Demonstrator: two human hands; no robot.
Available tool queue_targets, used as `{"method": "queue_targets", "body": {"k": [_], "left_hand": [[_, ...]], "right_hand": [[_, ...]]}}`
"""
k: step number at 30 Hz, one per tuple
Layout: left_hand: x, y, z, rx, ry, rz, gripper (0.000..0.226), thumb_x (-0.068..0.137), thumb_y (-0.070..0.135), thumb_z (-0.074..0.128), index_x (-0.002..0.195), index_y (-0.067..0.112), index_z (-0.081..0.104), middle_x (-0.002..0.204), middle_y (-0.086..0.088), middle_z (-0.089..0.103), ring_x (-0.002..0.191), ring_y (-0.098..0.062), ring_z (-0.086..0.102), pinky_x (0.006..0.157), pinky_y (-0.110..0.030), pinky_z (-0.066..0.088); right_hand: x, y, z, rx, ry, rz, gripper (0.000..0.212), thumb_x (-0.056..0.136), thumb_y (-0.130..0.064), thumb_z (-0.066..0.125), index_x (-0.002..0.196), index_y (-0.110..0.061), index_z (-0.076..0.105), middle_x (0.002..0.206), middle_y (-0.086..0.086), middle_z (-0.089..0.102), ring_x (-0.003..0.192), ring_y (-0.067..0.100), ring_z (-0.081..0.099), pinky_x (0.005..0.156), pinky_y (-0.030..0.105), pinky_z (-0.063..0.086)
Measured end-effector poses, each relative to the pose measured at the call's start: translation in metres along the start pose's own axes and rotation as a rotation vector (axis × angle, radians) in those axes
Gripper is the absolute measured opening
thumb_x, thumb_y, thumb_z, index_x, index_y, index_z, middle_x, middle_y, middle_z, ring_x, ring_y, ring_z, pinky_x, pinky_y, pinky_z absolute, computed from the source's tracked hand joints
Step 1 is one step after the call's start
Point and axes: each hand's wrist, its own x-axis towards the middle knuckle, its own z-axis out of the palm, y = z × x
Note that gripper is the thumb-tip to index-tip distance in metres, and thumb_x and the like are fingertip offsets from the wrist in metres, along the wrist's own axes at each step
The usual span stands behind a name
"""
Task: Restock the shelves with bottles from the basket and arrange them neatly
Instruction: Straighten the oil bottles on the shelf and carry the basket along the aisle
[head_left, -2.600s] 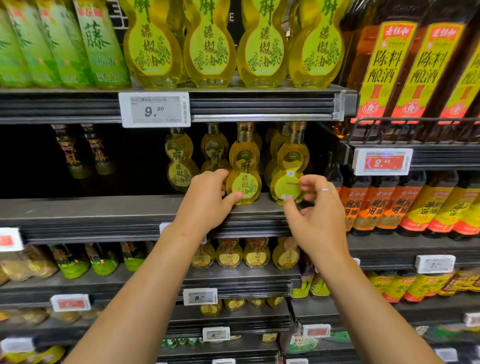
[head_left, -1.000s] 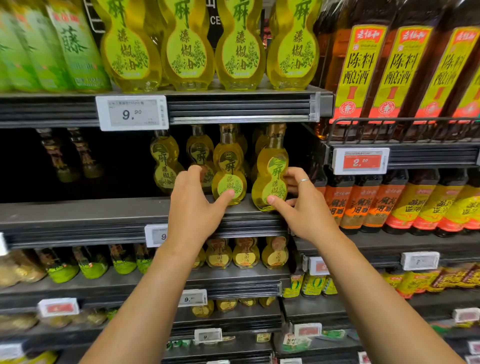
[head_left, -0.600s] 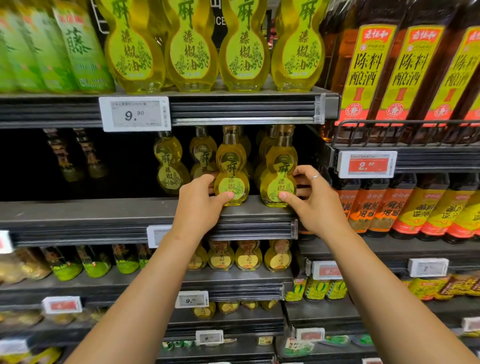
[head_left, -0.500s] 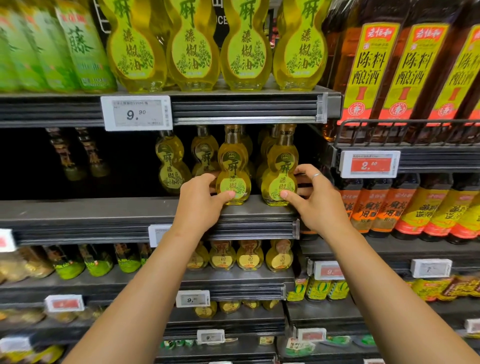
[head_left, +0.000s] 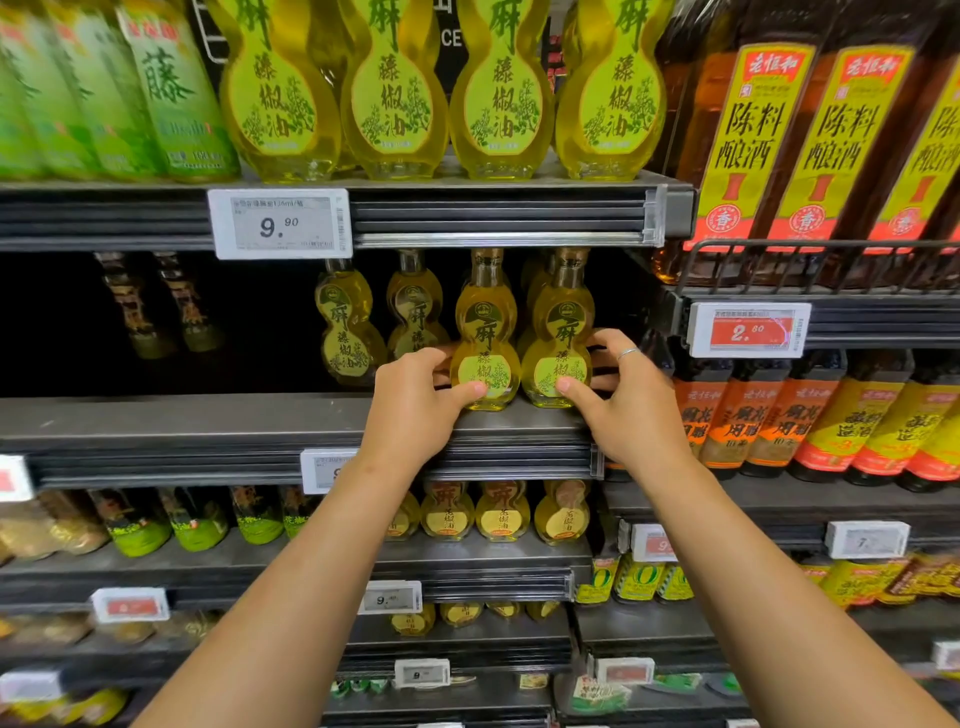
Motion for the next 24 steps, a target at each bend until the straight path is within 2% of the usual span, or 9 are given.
{"method": "queue_targets", "body": {"k": [4,6,9,11,13,16,17,21,24], "left_hand": [[0.000,0.000,-0.002,0.003,-0.017,0.000,0.039,0.080,0.042,0.083,0.109,0.018,0.073,0.087,0.016,0.064,0.079,0.012,0.056,0.063,-0.004,0.038],[-0.002,0.001,-0.003,0.013,-0.018,0.031,0.037,0.081,0.042,0.082,0.108,0.019,0.072,0.082,0.023,0.058,0.073,0.015,0.055,0.067,-0.006,0.047],[-0.013,0.001,-0.007,0.043,-0.028,0.100,0.045,0.085,0.043,0.078,0.119,0.015,0.066,0.096,0.011,0.065,0.088,-0.003,0.065,0.084,-0.030,0.059],[-0.022,-0.003,-0.012,0.045,-0.006,0.141,0.048,0.089,0.039,0.075,0.128,0.016,0.062,0.113,0.002,0.068,0.103,-0.012,0.065,0.091,-0.037,0.058],[-0.033,-0.012,-0.020,0.007,0.017,0.183,0.041,0.091,0.031,0.072,0.128,0.019,0.063,0.116,0.004,0.068,0.105,-0.009,0.062,0.095,-0.033,0.055],[-0.053,-0.030,-0.036,-0.058,0.042,0.256,0.033,0.092,0.022,0.071,0.124,0.019,0.066,0.112,0.007,0.067,0.099,-0.001,0.058,0.093,-0.008,0.044],[-0.060,-0.037,-0.041,-0.084,0.063,0.289,0.030,0.092,0.019,0.071,0.121,0.016,0.067,0.110,0.006,0.067,0.098,0.000,0.058,0.091,-0.005,0.041],[-0.095,-0.072,-0.049,-0.172,0.117,0.389,0.016,0.093,0.016,0.065,0.108,0.018,0.068,0.100,0.013,0.061,0.089,0.002,0.057,0.086,-0.006,0.041],[-0.128,-0.103,-0.037,-0.192,-0.037,0.369,0.012,0.091,0.021,0.062,0.102,0.024,0.066,0.094,0.018,0.058,0.088,0.006,0.057,0.082,-0.003,0.038]], "right_hand": [[-0.004,-0.003,-0.001,-0.012,0.000,-0.001,0.053,0.090,-0.035,0.075,0.136,-0.031,0.051,0.118,-0.012,0.065,0.098,0.005,0.065,0.082,0.029,0.053],[-0.007,-0.005,0.000,-0.017,0.005,0.008,0.054,0.091,-0.035,0.074,0.138,-0.031,0.049,0.114,-0.013,0.065,0.096,0.003,0.065,0.082,0.027,0.053],[-0.017,-0.004,0.001,-0.007,0.030,0.053,0.060,0.091,-0.029,0.074,0.143,-0.031,0.045,0.108,-0.011,0.064,0.088,0.004,0.065,0.078,0.024,0.053],[-0.026,-0.004,0.002,-0.009,0.054,0.084,0.058,0.091,-0.026,0.073,0.143,-0.028,0.046,0.108,-0.009,0.062,0.092,0.008,0.063,0.083,0.027,0.055],[-0.038,-0.006,0.002,-0.055,0.082,0.084,0.051,0.091,-0.025,0.071,0.138,-0.026,0.050,0.114,-0.007,0.062,0.099,0.010,0.061,0.090,0.031,0.055],[-0.064,-0.005,0.001,-0.089,0.157,0.079,0.041,0.092,-0.029,0.068,0.131,-0.025,0.055,0.121,-0.003,0.062,0.104,0.012,0.061,0.094,0.033,0.053],[-0.075,-0.004,0.000,-0.088,0.188,0.079,0.038,0.091,-0.032,0.066,0.127,-0.027,0.056,0.121,-0.002,0.062,0.104,0.013,0.062,0.092,0.031,0.053],[-0.131,0.015,0.002,-0.107,0.183,0.158,0.030,0.088,-0.040,0.063,0.117,-0.039,0.055,0.116,-0.006,0.062,0.101,0.003,0.061,0.080,0.013,0.049],[-0.173,0.046,0.010,-0.128,0.039,0.296,0.028,0.089,-0.023,0.072,0.111,-0.035,0.057,0.109,-0.003,0.065,0.096,-0.001,0.062,0.078,0.009,0.048]]}}
